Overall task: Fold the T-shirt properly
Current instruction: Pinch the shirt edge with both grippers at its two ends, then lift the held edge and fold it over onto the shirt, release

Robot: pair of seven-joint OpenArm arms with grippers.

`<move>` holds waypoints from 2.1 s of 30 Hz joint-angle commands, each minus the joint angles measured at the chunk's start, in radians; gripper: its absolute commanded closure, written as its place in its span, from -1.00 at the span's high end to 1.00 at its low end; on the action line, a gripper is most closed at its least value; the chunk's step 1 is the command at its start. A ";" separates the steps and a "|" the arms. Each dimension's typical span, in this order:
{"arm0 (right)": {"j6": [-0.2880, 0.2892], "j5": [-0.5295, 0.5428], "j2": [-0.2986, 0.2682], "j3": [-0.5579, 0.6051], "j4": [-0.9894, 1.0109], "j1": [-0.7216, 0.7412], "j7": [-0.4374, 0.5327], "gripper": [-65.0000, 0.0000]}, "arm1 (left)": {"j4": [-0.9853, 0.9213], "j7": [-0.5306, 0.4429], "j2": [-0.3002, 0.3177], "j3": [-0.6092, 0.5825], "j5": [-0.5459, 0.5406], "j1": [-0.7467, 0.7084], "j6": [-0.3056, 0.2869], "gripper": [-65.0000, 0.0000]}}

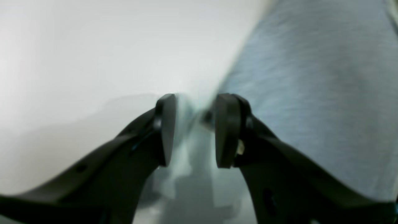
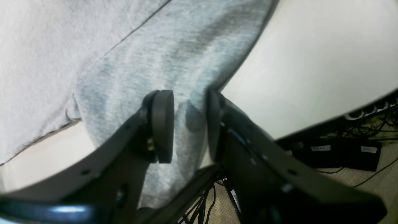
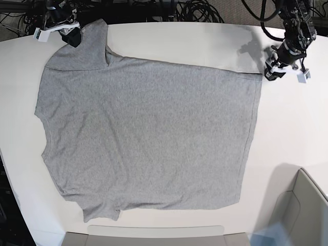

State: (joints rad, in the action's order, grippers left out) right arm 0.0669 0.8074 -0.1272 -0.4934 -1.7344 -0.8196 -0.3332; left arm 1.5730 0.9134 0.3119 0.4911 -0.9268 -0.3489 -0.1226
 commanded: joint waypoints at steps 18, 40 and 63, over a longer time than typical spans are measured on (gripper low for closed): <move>0.004 -0.004 -0.022 0.000 -0.009 0.004 0.009 -0.45 | -0.112 -0.078 0.036 -0.233 -0.011 0.060 -0.004 -0.31; 0.004 0.000 -0.018 -0.100 -0.178 -0.102 -0.091 -1.00 | -0.007 -0.073 0.010 -0.030 -0.013 -0.121 -0.005 -1.00; 0.006 -0.069 -0.044 -0.092 -0.279 0.085 -0.274 -1.00 | 0.208 -0.064 -0.009 0.024 -0.007 -0.085 0.002 -1.00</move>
State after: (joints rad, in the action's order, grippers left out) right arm 0.0669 0.7338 -0.1612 -0.5797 -1.9968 -0.7273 -0.6273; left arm 1.7657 0.8673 0.2878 0.5106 -0.9226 -0.4438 -0.1165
